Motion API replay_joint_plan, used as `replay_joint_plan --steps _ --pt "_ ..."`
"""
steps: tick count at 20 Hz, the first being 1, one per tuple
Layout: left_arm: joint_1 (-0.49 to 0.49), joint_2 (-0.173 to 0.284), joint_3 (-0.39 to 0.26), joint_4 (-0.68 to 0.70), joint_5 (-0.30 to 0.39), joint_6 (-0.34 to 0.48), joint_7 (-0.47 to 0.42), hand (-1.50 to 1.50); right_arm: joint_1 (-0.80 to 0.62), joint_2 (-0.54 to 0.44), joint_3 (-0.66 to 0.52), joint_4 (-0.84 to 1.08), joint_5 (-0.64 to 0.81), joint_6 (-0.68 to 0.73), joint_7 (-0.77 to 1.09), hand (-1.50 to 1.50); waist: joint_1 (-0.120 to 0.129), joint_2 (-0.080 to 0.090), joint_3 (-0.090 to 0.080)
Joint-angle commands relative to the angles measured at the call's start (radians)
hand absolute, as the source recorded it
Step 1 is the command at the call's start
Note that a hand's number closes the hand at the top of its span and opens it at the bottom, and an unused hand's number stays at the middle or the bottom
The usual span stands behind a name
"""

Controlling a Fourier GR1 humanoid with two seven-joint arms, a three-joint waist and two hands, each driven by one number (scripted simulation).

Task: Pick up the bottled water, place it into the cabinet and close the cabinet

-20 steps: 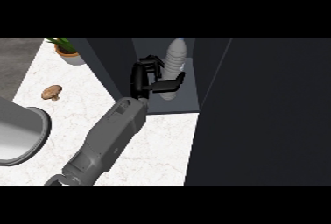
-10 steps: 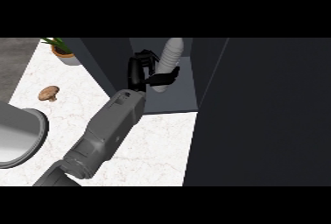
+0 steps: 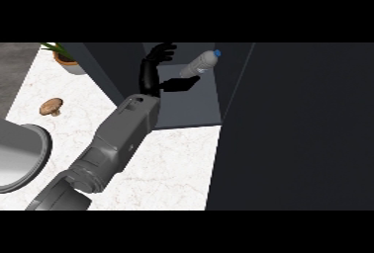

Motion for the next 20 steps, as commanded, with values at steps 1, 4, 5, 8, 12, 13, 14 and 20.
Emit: replay_joint_plan --steps 1,4,5,8,12,13,14,20 --pt "-0.031 0.027 0.015 0.038 -0.006 -0.043 -0.005 -1.5 0.018 -0.009 0.015 -0.086 0.012 0.001 0.034 -1.5 -0.005 0.002 -0.001" --pt "-0.01 -0.016 0.038 0.02 0.019 -0.007 -0.044 -1.5 -0.009 -0.014 -0.051 -0.04 -0.052 0.023 0.019 -1.5 -0.007 0.005 0.0" --pt "-0.013 -0.016 0.048 0.038 0.017 -0.024 -0.05 -1.5 0.029 -0.008 -0.012 -0.051 -0.026 0.016 -0.005 -1.5 -0.007 0.003 0.0" --pt "0.031 -0.017 0.058 0.029 0.021 -0.074 -0.11 -1.5 0.031 -0.009 -0.007 -0.09 -0.017 0.01 0.02 -1.5 -0.003 0.001 0.0" --pt "-0.032 -0.017 0.028 0.044 -0.012 -0.056 -0.056 -1.5 0.042 -0.024 -0.039 -0.094 -0.048 0.03 0.009 -1.5 -0.007 -0.002 0.001" --pt "-0.033 -0.017 0.029 0.063 -0.024 -0.077 -0.077 -1.5 0.03 0.004 0.006 -0.029 0.001 0.015 -0.009 -1.5 0.0 0.001 0.0" --pt "-0.053 -0.005 0.038 0.059 -0.017 -0.107 -0.058 -1.5 0.035 -0.008 -0.021 -0.081 -0.03 0.015 0.019 -1.5 -0.006 0.003 0.0" --pt "-0.067 -0.017 0.061 -0.047 0.02 -0.311 -0.084 -1.5 0.028 0.003 0.001 -0.025 -0.015 0.027 -0.026 -1.5 0.0 -0.006 0.0"
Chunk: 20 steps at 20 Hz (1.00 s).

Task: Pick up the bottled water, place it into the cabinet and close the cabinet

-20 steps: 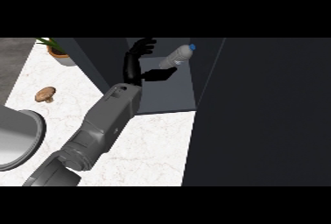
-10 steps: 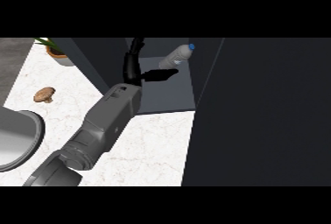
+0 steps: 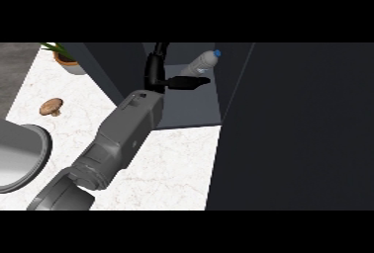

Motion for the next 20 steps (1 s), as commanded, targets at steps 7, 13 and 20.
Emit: replay_joint_plan --steps 7,13,20 --pt "0.032 -0.003 -0.017 -0.155 0.057 -0.224 0.043 -1.5 0.037 -0.016 -0.039 -0.057 -0.009 0.015 0.027 -1.5 0.035 -0.019 0.001" --pt "0.174 -0.003 -0.086 -0.367 0.11 -0.221 0.109 -1.5 0.036 -0.02 -0.052 -0.051 0.021 0.005 0.032 -1.5 0.069 -0.029 0.001" --pt "0.436 -0.003 -0.21 -0.638 0.098 -0.162 0.127 1.5 -0.019 -0.038 -0.052 -0.157 0.045 -0.027 0.174 -1.5 0.096 -0.036 0.0"
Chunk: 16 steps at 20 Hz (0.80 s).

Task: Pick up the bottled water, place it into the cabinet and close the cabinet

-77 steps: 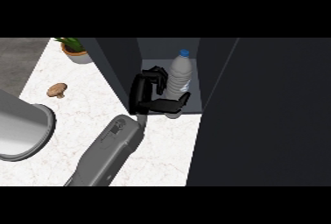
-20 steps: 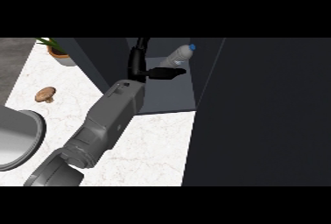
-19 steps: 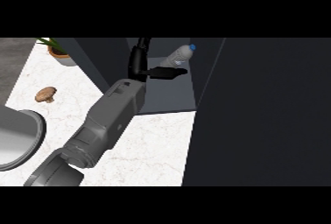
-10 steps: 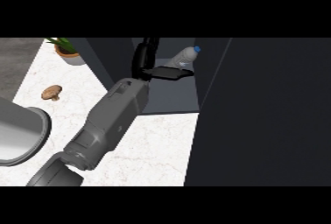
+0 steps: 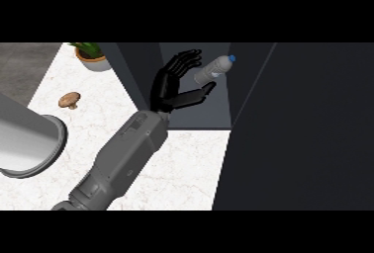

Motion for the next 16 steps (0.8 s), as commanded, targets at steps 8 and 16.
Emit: replay_joint_plan --steps 8,16 --pt "0.402 0.09 -0.145 -0.479 -0.065 0.087 0.104 1.5 -0.055 -0.146 0.085 -0.117 0.087 0.092 0.17 1.5 0.022 -0.003 -0.001" --pt "0.691 0.292 -0.122 -0.877 -0.065 0.089 0.16 1.5 -0.156 -0.038 0.231 -0.078 0.04 0.085 0.297 1.5 0.013 0.005 0.0"
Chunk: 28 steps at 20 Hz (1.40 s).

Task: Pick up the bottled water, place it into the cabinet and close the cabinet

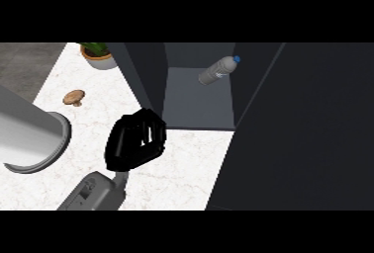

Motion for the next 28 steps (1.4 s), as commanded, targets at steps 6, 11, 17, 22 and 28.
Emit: replay_joint_plan --steps 6,11,17,22,28 --pt "0.295 0.179 0.061 -0.323 0.008 -0.036 0.017 1.5 -0.183 0.168 0.146 -0.012 0.081 -0.016 0.209 1.5 -0.014 0.007 0.0" --pt "0.31 0.208 0.141 -0.31 0.053 -0.09 0.001 1.5 -0.324 0.344 0.297 0.096 0.155 -0.041 0.326 1.5 -0.015 0.006 -0.002" --pt "0.413 0.248 0.166 -0.371 0.079 -0.127 -0.003 1.5 -0.538 0.444 0.291 0.285 0.248 -0.052 0.317 1.5 0.007 0.005 -0.002" --pt "0.493 0.278 0.203 -0.359 0.095 -0.222 -0.076 1.5 -0.629 0.443 0.231 0.349 0.23 -0.166 0.328 1.5 0.023 0.009 -0.004" --pt "0.508 0.341 0.289 -0.367 0.158 -0.28 -0.044 1.5 -0.702 0.443 0.095 0.421 0.204 -0.239 0.352 1.5 0.025 0.014 -0.003"
